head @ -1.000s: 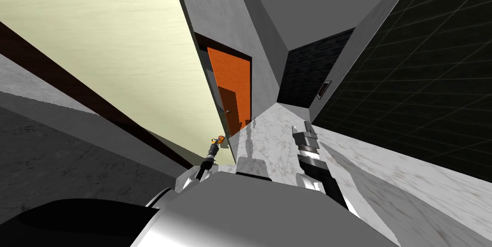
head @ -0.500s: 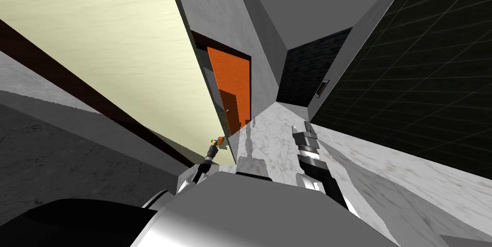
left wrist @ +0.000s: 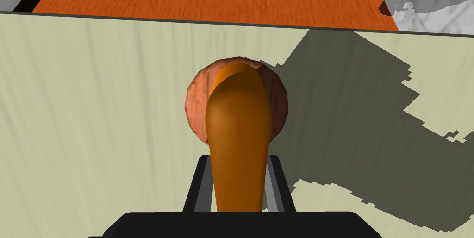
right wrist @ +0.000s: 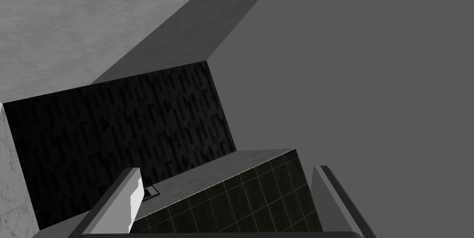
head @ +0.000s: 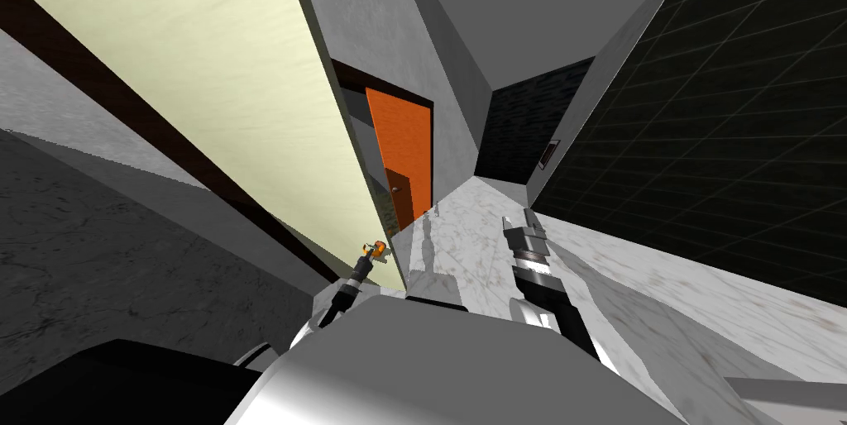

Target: Pull the door open

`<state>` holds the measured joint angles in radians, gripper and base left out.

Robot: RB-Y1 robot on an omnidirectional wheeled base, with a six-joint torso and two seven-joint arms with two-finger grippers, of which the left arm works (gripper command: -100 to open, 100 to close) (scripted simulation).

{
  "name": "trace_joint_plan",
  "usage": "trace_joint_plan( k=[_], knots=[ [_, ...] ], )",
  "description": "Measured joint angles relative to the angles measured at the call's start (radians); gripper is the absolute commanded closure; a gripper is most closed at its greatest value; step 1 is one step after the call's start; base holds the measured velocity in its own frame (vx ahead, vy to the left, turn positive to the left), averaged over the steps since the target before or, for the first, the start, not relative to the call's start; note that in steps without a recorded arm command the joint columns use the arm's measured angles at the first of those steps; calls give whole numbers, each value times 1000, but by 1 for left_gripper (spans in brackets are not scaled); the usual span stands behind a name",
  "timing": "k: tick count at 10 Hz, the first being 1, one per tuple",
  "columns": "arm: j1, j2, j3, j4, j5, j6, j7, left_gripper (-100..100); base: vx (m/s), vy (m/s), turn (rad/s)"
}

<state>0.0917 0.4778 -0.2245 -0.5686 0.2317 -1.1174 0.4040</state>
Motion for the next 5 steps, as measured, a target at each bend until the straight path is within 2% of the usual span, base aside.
trace_joint_plan(
  k=[1, 3, 4, 5],
  knots=[
    [8, 7, -13, 9, -7, -23, 12, 100, -31, 17, -1],
    [18, 12, -20, 15, -10, -41, 17, 100, 0, -9, -22],
    [25, 16, -24, 23, -10, -61, 19, 100, 12, -12, -12],
    [20, 18, -31, 56, -13, -95, 25, 100, 13, -11, -17]
  ],
)
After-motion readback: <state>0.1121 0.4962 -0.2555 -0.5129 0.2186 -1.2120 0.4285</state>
